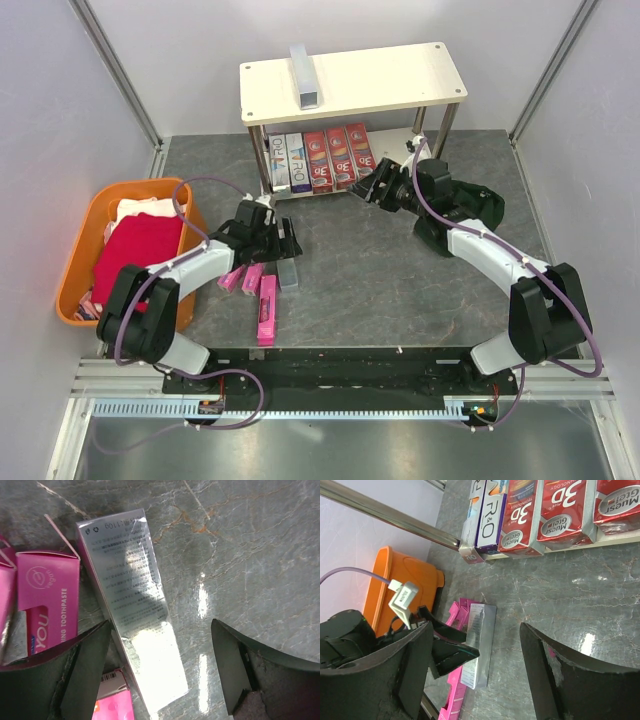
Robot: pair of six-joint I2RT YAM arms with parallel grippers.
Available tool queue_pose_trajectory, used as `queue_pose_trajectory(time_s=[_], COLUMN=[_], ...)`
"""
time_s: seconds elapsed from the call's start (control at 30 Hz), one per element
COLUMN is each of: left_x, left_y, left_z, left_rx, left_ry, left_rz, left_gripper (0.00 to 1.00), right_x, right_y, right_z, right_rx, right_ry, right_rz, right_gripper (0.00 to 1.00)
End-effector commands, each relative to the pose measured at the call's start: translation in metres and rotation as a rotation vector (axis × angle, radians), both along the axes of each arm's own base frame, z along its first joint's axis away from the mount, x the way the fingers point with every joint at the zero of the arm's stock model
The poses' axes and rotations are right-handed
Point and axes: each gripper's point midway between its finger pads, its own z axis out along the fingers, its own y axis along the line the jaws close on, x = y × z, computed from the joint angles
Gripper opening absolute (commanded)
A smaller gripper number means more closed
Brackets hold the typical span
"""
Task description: Place and organize the toothpastes onto the shelf
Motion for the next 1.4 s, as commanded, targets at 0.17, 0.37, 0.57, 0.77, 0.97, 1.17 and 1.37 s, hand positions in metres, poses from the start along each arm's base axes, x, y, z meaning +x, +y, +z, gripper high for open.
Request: queue_pose_trajectory(time_s=[0.17, 0.37, 0.57, 0.77, 0.97, 1.17, 1.37], left_x=[0.010, 0.012, 0.016, 0.022, 0.036, 0.047, 0.055], left_y=[-0.017, -0.023, -0.027, -0.040, -0.053, -0.065, -0.078], left_z=[-0.035, -0.047, -0.025, 0.012, 0.062, 0.101, 0.127], left_rx=[0.128, 0.151, 0.118, 0.025, -0.071, -0.183, -0.276], left_ry=[0.049, 0.074, 0.020, -0.055, -0.161, -0.223, -0.259], left_rz=[-0.004, -0.003, -0.014, -0.038, -0.046, -0.057, -0.072], left_gripper=[0.80, 0.56, 0.45, 0.45, 0.44, 0.44, 0.44], right_x=[-0.006, -0.012, -0.020, -0.024, -0.031, -0.048, -0.068], right_y=[0.007, 0.006, 0.004, 0.004, 0.014, 0.039, 0.071], right_z=[-0.006, -0.017, -0.029, -0.033, -0.030, -0.027, -0.028], right_rx=[0.012, -0.002, -0.029, -0.034, -0.040, -0.036, -0.022], right_ry=[-0.001, 0.023, 0.043, 0.046, 0.033, 0.017, 0.015], right_rz=[0.042, 0.058, 0.074, 0.080, 0.099, 0.154, 0.226], right_gripper=[0.78, 0.78, 0.78, 0.79, 0.79, 0.82, 0.90])
